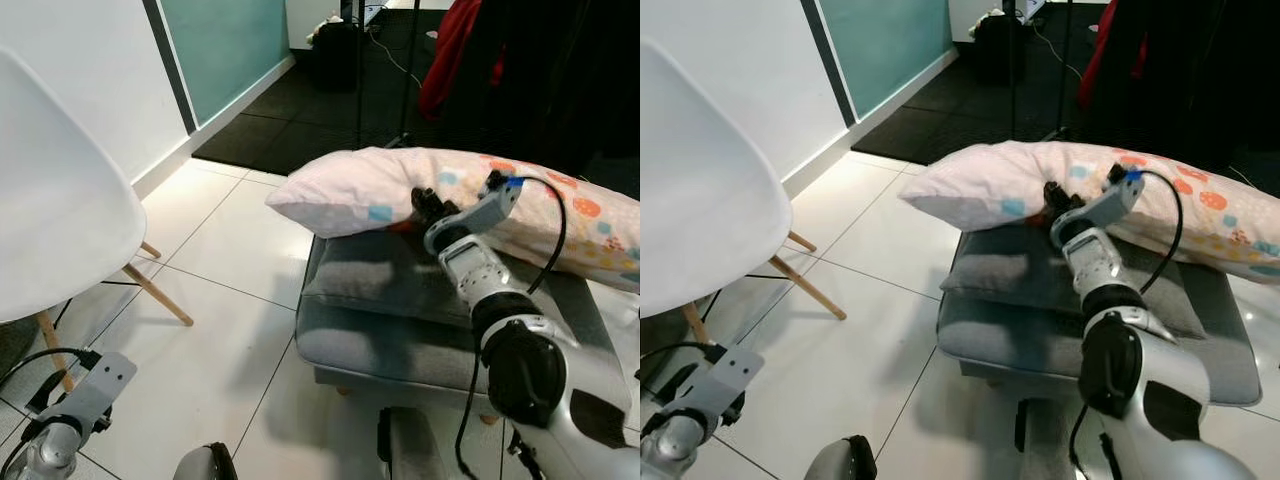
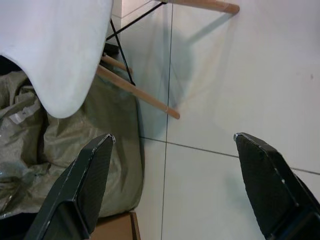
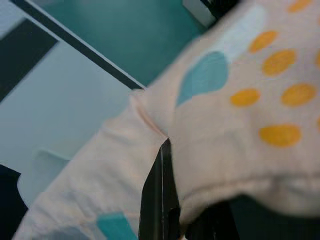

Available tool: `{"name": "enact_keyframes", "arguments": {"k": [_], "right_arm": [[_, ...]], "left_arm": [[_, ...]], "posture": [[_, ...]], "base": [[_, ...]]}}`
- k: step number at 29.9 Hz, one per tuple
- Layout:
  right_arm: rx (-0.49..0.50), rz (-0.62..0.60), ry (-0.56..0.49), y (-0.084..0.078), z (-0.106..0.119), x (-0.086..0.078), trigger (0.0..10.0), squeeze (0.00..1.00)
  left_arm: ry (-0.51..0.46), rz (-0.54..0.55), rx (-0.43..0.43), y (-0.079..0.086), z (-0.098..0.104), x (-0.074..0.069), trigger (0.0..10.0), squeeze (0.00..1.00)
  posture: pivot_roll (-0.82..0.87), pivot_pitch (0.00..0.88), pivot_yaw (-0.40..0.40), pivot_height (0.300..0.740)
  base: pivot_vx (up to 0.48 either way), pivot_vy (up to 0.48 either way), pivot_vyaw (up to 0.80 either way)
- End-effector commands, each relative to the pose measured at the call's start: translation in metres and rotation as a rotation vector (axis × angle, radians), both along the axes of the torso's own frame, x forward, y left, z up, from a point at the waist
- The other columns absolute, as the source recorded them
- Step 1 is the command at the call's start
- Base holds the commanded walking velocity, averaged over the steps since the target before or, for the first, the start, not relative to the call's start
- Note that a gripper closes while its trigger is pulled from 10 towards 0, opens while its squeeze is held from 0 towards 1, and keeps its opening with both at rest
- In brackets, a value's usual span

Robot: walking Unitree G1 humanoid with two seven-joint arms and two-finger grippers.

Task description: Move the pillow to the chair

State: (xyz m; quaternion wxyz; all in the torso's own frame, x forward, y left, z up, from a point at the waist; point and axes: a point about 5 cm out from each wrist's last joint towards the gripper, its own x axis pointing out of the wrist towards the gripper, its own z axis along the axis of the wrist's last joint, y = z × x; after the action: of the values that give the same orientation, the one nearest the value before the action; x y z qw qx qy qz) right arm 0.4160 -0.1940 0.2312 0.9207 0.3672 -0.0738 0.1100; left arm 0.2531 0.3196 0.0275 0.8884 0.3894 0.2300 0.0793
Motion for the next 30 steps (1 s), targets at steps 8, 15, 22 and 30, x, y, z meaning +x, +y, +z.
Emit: {"name": "enact_keyframes", "arguments": {"k": [8,15,22,30], "right_arm": [[-0.091,0.099,-0.326,0.008,0.086,0.001,0.0,0.0],[-0.141,0.158,-0.478,0.018,0.117,-0.006,0.0,0.0],[-0.193,0.275,-0.711,0.035,0.163,-0.027,0.0,0.0],[-0.242,0.299,-0.821,0.04,0.19,-0.044,0.0,0.0]], "left_arm": [[-0.034,0.062,-0.129,-0.02,-0.007,0.011,10.0,0.0],[-0.057,0.086,-0.22,-0.036,-0.011,0.017,10.0,0.0],[-0.084,0.103,-0.271,-0.044,-0.009,0.024,10.0,0.0],[-0.095,0.118,-0.295,-0.046,-0.009,0.026,10.0,0.0]], "posture": [[-0.11,0.115,0.025,0.51],[-0.13,0.103,0.017,0.53],[-0.15,0.103,0.006,0.56],[-0.16,0.102,-0.001,0.585]], "base": [[0.0,0.0,0.0],[0.0,0.0,0.0],[0.0,0.0,0.0],[0.0,0.0,0.0]]}}
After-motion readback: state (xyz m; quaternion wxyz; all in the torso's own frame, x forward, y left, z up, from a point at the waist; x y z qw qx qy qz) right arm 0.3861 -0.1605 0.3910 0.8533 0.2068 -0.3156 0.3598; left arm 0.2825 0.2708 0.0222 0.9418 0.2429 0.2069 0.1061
